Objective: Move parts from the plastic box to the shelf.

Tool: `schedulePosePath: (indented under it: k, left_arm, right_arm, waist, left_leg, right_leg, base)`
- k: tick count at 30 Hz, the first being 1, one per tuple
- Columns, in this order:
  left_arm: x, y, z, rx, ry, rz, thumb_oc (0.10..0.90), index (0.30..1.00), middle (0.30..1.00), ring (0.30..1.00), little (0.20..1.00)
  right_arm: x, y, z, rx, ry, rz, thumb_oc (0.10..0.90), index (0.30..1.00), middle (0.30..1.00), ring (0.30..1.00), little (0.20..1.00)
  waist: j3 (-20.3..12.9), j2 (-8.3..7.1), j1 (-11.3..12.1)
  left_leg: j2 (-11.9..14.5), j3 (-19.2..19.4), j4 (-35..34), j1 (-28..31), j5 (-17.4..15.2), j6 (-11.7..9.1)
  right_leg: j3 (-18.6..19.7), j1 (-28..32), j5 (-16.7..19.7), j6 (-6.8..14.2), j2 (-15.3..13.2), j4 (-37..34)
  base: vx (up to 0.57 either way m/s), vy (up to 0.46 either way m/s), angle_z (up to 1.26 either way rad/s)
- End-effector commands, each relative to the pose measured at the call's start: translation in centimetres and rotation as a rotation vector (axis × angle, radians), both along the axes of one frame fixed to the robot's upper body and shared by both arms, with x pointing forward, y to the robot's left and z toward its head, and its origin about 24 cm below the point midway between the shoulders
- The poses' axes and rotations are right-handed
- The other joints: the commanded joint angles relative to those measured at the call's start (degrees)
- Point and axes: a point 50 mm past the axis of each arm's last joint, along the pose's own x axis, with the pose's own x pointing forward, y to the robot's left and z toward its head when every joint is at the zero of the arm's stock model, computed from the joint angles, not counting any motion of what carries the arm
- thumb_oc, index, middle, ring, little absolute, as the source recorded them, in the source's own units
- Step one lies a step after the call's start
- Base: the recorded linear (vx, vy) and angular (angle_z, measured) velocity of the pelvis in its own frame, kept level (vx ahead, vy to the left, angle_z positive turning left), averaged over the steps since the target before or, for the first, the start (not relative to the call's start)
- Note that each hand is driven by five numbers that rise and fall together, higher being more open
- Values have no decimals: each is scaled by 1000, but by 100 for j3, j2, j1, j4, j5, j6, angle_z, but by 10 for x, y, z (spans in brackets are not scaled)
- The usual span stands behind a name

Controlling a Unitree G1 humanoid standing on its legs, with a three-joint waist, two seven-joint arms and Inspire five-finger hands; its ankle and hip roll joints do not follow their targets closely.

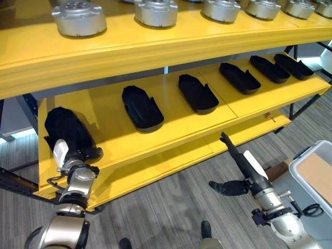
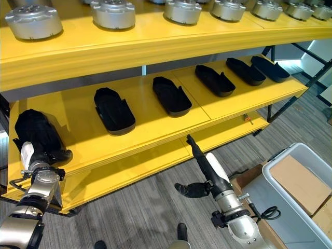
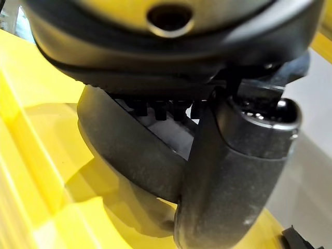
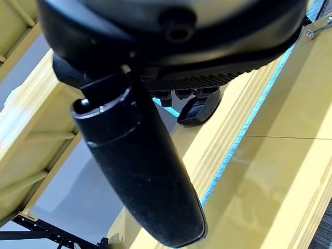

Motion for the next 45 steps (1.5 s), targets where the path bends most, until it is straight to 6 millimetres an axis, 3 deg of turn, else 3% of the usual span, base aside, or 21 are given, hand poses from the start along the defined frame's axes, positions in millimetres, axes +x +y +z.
schedulePosePath:
  k: [1, 21, 29, 39, 42, 45]
  left_arm:
    - [-11, 41, 29, 184, 28, 59, 900, 1000, 1000, 1000, 1000]
    - [4, 58, 99, 582, 61, -50, 900, 1000, 1000, 1000, 1000]
    - [8, 59, 123, 662, 19, -68, 900, 1000, 1000, 1000, 1000]
    - [12, 48, 155, 779, -74, -150, 900, 1000, 1000, 1000, 1000]
    - [15, 23, 177, 847, -215, -260, 900, 1000, 1000, 1000, 1000]
    - [13, 10, 184, 850, -294, -306, 900, 1000, 1000, 1000, 1000]
  right_arm:
    - [10, 4, 59, 86, -319, 45, 900, 1000, 1000, 1000, 1000]
    - [8, -4, 63, 66, -350, 26, 900, 1000, 1000, 1000, 1000]
    - [8, -6, 63, 60, -353, 20, 900, 1000, 1000, 1000, 1000]
    - [9, -8, 63, 60, -356, 8, 900, 1000, 1000, 1000, 1000]
    - [10, -12, 64, 53, -364, -16, 900, 1000, 1000, 1000, 1000]
    - [10, -13, 64, 48, -366, -28, 900, 1000, 1000, 1000, 1000]
  waist:
    - [8, -158, 127]
    - [12, -81, 55]
    - [-9, -36, 62]
    - [-94, 37, 93]
    - [-146, 60, 132]
    - [-165, 66, 134]
  left_leg:
    - [-192, 179, -45, 384, -369, 393]
    - [-164, 203, -45, 338, -326, 374]
    - [-171, 186, -45, 330, -324, 374]
    - [-189, 127, -45, 327, -345, 375]
    - [-201, 83, -45, 325, -363, 384]
    - [-209, 63, -45, 323, -377, 391]
  right_leg:
    - [-68, 207, -243, -61, -28, 408]
    - [-46, 147, -195, -26, -15, 386]
    - [-79, 153, -201, -16, -26, 398]
    - [-138, 226, -196, -3, -48, 363]
    - [-190, 291, -199, -3, -52, 344]
    - [-211, 301, -207, -5, -56, 343]
  base:
    - [0, 0, 0]
    - [0, 0, 0]
    - [0, 0, 0]
    - [8, 0, 3]
    - [17, 3, 5]
    - [5, 1, 6]
